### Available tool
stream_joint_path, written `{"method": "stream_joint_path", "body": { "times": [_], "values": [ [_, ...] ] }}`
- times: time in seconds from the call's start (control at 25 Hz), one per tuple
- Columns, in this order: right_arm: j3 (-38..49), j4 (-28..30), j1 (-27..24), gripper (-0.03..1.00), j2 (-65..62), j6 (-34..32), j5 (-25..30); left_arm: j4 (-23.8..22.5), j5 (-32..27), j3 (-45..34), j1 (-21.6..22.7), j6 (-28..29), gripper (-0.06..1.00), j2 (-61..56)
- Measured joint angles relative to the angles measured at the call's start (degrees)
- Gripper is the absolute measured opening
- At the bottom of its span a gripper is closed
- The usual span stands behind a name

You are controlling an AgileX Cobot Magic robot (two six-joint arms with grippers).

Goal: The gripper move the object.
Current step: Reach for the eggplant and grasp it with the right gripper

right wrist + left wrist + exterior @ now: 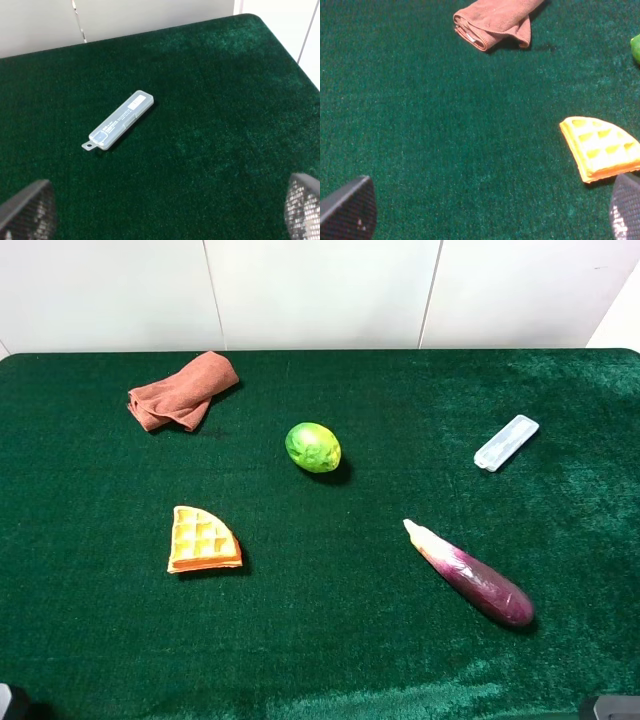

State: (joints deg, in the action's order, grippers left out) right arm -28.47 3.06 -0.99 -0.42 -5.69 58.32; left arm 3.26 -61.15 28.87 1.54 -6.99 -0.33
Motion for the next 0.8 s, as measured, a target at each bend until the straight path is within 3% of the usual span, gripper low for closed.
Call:
{"method": "stream_joint_path", "body": {
  "times": [0.8],
  "values": [
    [0.00,0.00,0.00,0.70,0.00,0.00,-0.07,0.00,0.00,0.00,0.00,0.00,0.94,0.00]
  ]
}}
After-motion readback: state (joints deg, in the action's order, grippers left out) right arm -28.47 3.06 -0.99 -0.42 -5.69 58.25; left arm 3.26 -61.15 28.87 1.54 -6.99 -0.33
